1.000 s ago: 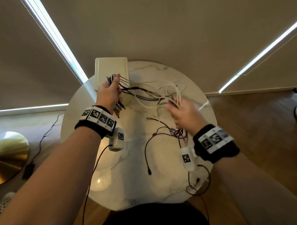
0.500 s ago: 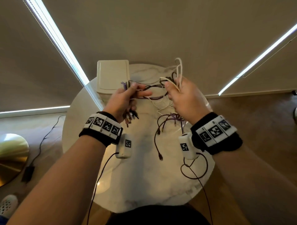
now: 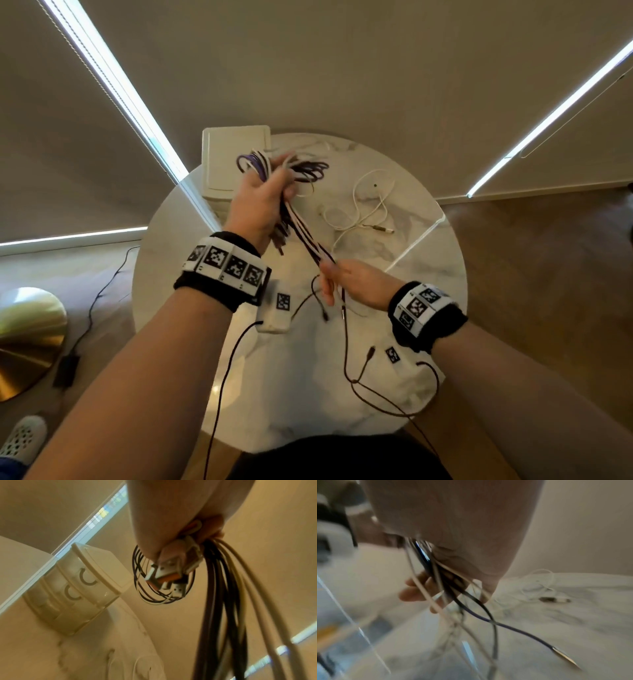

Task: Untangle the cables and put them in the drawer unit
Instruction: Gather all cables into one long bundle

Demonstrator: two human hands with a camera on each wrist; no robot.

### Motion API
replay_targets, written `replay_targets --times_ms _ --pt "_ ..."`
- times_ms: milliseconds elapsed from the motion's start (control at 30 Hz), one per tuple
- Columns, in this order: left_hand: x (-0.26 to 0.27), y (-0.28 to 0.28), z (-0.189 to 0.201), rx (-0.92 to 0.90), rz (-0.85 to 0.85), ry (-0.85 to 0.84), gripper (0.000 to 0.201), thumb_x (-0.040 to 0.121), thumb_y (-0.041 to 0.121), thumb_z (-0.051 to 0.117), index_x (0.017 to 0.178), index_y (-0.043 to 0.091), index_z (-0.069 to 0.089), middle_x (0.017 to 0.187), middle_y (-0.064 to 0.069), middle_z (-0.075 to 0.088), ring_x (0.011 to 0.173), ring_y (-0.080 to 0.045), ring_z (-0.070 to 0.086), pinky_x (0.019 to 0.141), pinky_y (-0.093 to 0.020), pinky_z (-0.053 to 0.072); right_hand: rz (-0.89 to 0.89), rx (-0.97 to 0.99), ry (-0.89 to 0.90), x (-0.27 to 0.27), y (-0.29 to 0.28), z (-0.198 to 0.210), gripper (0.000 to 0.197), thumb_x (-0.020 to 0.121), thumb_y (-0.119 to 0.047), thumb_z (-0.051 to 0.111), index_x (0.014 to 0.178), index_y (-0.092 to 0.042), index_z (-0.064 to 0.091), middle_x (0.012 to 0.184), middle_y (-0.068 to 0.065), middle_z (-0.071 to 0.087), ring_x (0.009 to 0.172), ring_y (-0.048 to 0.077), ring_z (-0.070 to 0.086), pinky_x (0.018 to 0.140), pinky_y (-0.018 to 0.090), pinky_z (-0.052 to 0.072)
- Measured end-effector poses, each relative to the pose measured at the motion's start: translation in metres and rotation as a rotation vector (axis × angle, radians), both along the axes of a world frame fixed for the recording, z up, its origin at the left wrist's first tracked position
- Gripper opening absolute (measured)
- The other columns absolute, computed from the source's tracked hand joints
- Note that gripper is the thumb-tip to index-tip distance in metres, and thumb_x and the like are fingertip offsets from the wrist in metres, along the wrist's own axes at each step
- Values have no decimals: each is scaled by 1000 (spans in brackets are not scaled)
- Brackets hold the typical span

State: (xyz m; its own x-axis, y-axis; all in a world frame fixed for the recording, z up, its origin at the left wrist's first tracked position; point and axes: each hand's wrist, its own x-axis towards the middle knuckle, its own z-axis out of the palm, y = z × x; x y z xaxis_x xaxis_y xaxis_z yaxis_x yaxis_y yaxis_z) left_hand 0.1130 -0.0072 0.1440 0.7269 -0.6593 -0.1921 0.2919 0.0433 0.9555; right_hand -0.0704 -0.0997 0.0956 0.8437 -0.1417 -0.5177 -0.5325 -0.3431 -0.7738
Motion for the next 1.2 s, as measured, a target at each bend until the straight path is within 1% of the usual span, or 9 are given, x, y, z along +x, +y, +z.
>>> replay_targets --times_ms 100,233,400,700,867,933,1067,1133,1200 --pt "20 4 14 -77 177 62 26 101 1 53 124 1 65 70 6 54 56 -3 49 55 -17 43 3 -82 168 -29 -3 -50 48 84 -63 71 88 -15 70 86 -4 74 83 14 68 85 35 53" --pt "40 9 16 -113 294 65 31 100 4 54 128 -2 64 73 5 58 58 -3 49 55 -18 41 -27 -103 138 -41 -1 -83 18 88 -33 74 75 -25 63 77 -3 70 70 8 65 80 37 53" --pt "48 13 17 -155 405 109 35 99 9 57 130 -6 61 68 7 56 55 -5 45 51 -20 35 -65 -284 219 -45 -9 -94 35 87 -57 67 78 -25 58 74 -5 68 72 14 65 77 33 53" --pt "64 17 49 -295 273 153 38 99 13 56 133 -1 63 62 9 46 49 -7 35 54 -27 32 271 -497 366 -73 -16 -124 100 60 -94 61 129 -22 52 119 1 58 113 22 54 97 40 48" --pt "65 18 56 -405 206 215 30 100 11 52 125 1 65 60 8 43 45 -7 32 50 -24 34 468 -649 364 -87 -7 -134 104 51 -102 49 122 -27 45 121 -3 58 111 24 53 103 46 34" --pt "70 18 61 -463 200 268 20 100 11 51 110 6 67 57 8 42 46 -7 25 49 -24 27 499 -656 364 -95 -1 -134 94 62 -100 44 119 -25 48 116 -3 61 107 24 54 107 45 29" --pt "83 24 67 -485 157 290 12 94 14 58 99 12 69 57 8 41 59 -12 12 63 -32 14 -193 -214 371 -101 -4 -127 57 97 -71 33 108 -21 56 93 1 65 79 21 59 77 33 46" --pt "83 24 67 -474 143 268 20 99 13 53 113 8 65 58 8 42 57 -12 13 63 -32 13 -486 -123 342 -102 -6 -127 67 97 -74 20 98 -20 60 75 0 60 55 16 53 59 27 45" --pt "79 24 68 -469 138 252 22 100 12 50 118 6 63 57 7 43 53 -11 15 62 -31 14 -552 -13 391 -104 -7 -130 76 95 -77 18 100 -16 63 68 1 55 48 13 45 47 22 38"
